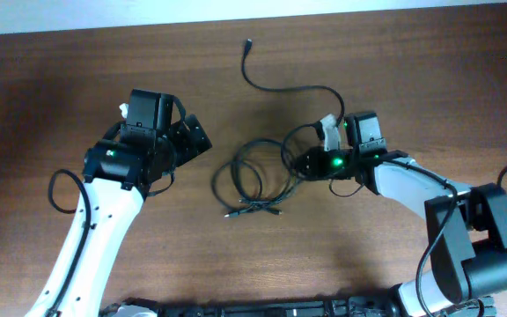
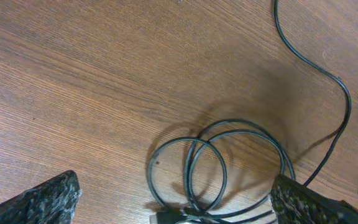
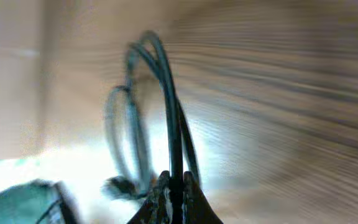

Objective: Untangle cables

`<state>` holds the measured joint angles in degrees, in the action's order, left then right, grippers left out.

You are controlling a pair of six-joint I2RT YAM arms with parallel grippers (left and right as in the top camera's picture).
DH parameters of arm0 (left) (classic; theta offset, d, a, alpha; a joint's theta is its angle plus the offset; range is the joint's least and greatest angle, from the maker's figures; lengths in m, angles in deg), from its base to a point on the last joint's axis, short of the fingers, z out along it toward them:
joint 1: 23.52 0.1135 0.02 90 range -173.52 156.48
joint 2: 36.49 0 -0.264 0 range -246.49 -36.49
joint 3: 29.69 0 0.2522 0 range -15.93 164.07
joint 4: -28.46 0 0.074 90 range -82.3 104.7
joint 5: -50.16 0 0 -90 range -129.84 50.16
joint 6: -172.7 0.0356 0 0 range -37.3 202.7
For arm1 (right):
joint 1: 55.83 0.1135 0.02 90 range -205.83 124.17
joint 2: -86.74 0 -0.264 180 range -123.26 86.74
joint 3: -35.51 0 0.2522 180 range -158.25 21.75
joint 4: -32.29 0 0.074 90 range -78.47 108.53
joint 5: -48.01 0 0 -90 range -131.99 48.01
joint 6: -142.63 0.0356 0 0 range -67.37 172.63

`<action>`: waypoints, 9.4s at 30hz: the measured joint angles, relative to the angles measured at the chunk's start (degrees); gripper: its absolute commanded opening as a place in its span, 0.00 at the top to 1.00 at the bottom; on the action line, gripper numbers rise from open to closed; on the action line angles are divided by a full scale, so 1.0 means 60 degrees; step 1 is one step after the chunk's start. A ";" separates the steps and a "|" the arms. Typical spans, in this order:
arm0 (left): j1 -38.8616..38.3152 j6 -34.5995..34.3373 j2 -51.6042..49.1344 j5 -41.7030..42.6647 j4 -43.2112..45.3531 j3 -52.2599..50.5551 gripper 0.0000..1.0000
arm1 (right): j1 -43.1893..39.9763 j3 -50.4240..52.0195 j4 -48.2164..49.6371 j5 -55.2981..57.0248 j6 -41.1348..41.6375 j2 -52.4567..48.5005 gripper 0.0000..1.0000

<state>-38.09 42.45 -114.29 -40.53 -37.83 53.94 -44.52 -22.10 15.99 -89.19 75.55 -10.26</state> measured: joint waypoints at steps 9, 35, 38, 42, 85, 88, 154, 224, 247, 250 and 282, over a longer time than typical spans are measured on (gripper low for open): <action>-0.0018 0.0000 0.0000 0.0656 0.0189 0.0000 0.01 | 0.0000 -0.0980 0.0237 -0.2306 -0.0113 0.3738 0.96; -0.2251 0.0845 -0.5351 0.0823 0.1461 -0.0047 0.01 | -0.4568 -0.1971 0.3206 -0.2339 0.3268 0.3963 0.96; -0.1796 0.3472 -0.4441 0.3275 0.3031 -0.0022 0.01 | -0.4568 -0.1974 0.3064 -0.2404 0.2983 0.3960 0.96; -0.3038 0.6186 -0.3887 0.4666 0.4455 0.0058 0.01 | -0.4568 -0.1974 0.3005 -0.2408 0.2892 0.3960 0.96; -0.1206 0.4947 -0.0947 0.1093 0.2510 0.0069 1.00 | -0.5752 -0.4561 0.4954 0.9504 -0.5431 -0.1530 0.96; -0.1297 0.4947 -0.0947 0.1089 0.2506 0.0069 0.98 | -0.5890 -0.5595 0.4878 1.0626 -0.6575 -0.2932 0.96; -0.1300 1.0550 -0.0849 0.6859 0.3220 0.0025 0.01 | -0.3279 -0.8830 -0.4648 -0.1508 -0.4579 -0.0437 0.96; -0.1300 1.0550 -0.0856 0.6819 0.3231 0.0025 0.01 | -0.1483 -0.6226 -0.8120 0.6896 0.3850 -0.2918 0.33; -0.1300 1.0550 -0.0856 0.6827 0.3220 0.0025 0.01 | -0.0255 -0.6007 -0.6415 0.9621 0.6113 -0.3544 0.96; -0.1300 1.0550 -0.0856 0.6823 0.3224 0.0025 0.01 | -0.0412 -0.6029 -0.6102 0.9606 0.4717 -0.3563 0.96; -0.1300 1.0550 -0.0856 0.6823 0.3228 0.0025 0.01 | -0.1137 -1.0469 -1.0972 0.5920 -0.8528 0.0827 0.01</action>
<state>-45.89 105.75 -119.43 0.41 -18.47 54.09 -51.34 -84.92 -49.85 -53.67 24.38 -5.29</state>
